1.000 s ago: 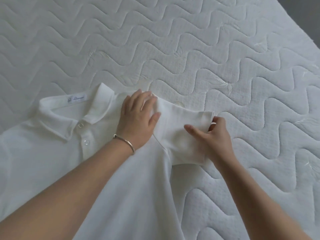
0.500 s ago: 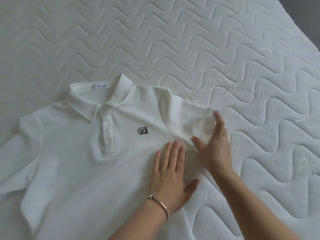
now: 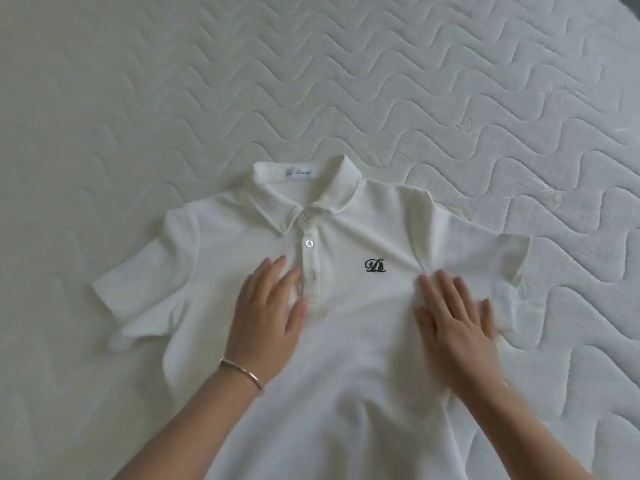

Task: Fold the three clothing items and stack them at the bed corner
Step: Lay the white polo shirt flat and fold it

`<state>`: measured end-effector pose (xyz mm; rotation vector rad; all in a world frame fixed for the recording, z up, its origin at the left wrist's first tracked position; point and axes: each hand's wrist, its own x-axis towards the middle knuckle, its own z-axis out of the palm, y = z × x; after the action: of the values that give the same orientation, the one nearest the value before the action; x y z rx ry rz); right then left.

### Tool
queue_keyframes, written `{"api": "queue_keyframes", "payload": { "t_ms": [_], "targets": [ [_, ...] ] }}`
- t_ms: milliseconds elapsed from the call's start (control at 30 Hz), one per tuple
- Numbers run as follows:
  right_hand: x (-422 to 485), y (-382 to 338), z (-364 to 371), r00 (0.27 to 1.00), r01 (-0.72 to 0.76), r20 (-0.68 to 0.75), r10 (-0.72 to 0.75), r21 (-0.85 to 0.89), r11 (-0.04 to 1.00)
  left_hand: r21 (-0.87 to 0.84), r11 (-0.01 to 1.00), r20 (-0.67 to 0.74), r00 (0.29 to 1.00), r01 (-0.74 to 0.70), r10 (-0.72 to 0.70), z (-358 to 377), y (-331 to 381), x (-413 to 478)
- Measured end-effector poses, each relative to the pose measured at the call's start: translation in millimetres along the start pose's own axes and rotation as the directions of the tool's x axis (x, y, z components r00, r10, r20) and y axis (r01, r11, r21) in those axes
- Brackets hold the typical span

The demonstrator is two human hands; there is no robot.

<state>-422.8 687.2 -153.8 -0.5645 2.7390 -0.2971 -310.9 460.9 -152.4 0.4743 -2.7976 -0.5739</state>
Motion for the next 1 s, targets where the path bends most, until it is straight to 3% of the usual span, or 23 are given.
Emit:
{"api": "queue_keyframes", "payload": {
  "t_ms": [67, 167, 267, 367, 467, 533, 600, 767, 1000],
  "targets": [
    [-0.7, -15.7, 0.5, 0.991, -0.03, -0.13, 0.032, 0.02, 0.999, 0.011, 0.985, -0.052, 0.984, 0.172, -0.172, -23.8, -49.8, 13.1],
    [7.7, -66.5, 4.1, 0.947, 0.11, -0.301, -0.111, -0.022, 0.994, 0.029, 0.918, -0.024, 0.918, 0.396, -0.395, -52.9, -113.3, 31.2],
    [32.4, -130.9, 11.8, 0.898, 0.266, -0.369, -0.24, 0.019, 0.964, 0.062, 0.877, 0.01, 0.879, 0.476, -0.477, -68.9, -155.3, 45.7],
    [67.4, -191.9, 11.7, 0.877, 0.326, -0.383, -0.288, 0.036, 0.945, 0.007, 0.899, 0.02, 0.899, 0.438, -0.438, -67.8, -173.3, 57.8],
    [117.5, -229.4, 1.8, 0.972, 0.141, -0.193, -0.133, 0.027, 0.99, -0.072, 0.916, -0.018, 0.917, 0.395, -0.398, -58.9, -170.5, 72.6],
    [146.0, -242.6, -3.7, 0.997, 0.004, -0.078, 0.0, 0.052, 0.999, -0.116, 0.937, -0.062, 0.94, 0.328, -0.337, -56.2, -168.9, 82.3],
    [162.9, -250.7, -3.1, 0.999, -0.035, 0.011, 0.034, 0.1, 0.994, -0.191, 0.925, -0.024, 0.94, 0.329, -0.34, -60.6, -170.5, 88.8],
    [194.0, -269.3, -3.6, 0.994, 0.036, -0.108, -0.012, 0.22, 0.975, -0.143, 0.934, -0.015, 0.943, 0.328, -0.334, -75.5, -193.1, 103.6],
    [229.4, -289.0, -1.1, 0.983, 0.141, -0.14, -0.12, 0.146, 0.979, -0.036, 0.965, -0.036, 0.965, 0.259, -0.261, -75.4, -229.6, 146.3]
  ]
}}
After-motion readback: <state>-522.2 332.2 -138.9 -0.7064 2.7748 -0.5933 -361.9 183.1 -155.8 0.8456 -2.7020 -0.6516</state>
